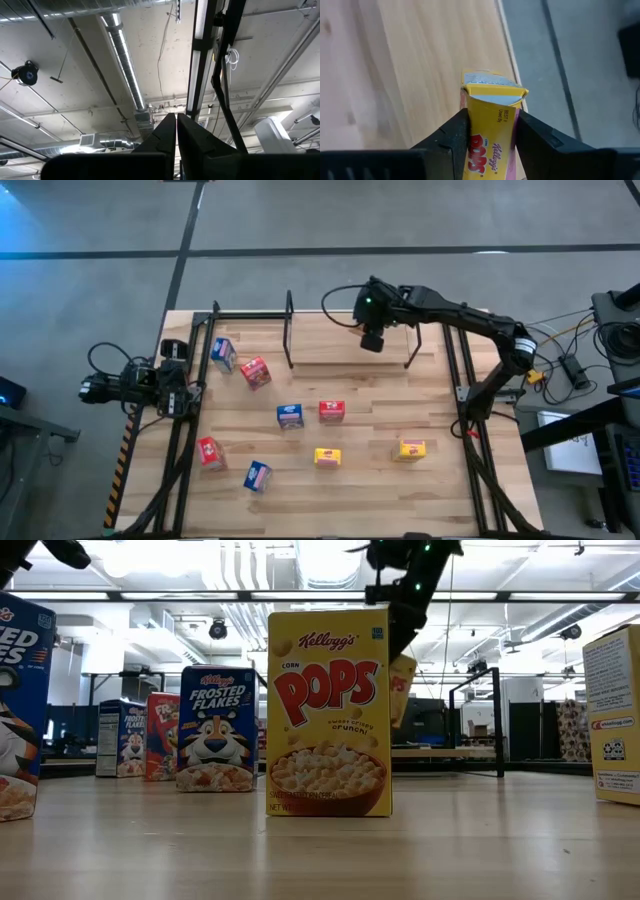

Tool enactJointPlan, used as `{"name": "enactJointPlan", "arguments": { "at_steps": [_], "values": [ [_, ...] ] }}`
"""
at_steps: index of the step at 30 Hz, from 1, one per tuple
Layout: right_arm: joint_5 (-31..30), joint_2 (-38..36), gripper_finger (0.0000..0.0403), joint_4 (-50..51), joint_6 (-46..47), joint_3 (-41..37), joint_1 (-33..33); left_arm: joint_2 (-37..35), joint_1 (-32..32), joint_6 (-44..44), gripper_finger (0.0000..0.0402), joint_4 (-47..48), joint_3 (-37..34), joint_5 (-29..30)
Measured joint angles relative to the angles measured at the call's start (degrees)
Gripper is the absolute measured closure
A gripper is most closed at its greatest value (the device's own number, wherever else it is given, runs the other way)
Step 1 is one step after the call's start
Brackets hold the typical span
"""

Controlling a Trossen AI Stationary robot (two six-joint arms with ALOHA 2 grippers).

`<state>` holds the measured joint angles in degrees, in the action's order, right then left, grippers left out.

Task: Stack cereal on shelf
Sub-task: Put the top yellow cereal box on the shelf

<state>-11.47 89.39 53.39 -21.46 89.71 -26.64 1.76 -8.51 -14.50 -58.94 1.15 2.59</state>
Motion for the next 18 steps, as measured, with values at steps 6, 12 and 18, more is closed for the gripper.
{"name": "enactJointPlan", "arguments": {
  "at_steps": [6, 12, 18],
  "values": [
    [-0.1, 4.7, 0.0271, 0.1, -5.0, 0.5, -0.2, 0.0, 0.0, 0.0, 0.0401, 0.0, 0.0, 0.0],
    [-0.6, 8.1, 0.0253, 0.0, -5.6, 2.0, -0.2, 0.0, 0.0, 0.0, 0.0401, 0.1, 0.0, 0.0],
    [-0.6, 9.3, 0.0221, 0.0, -5.6, 2.6, -0.5, 0.0, 0.0, 0.0, 0.0401, 0.3, 0.0, 0.0]
  ]
}}
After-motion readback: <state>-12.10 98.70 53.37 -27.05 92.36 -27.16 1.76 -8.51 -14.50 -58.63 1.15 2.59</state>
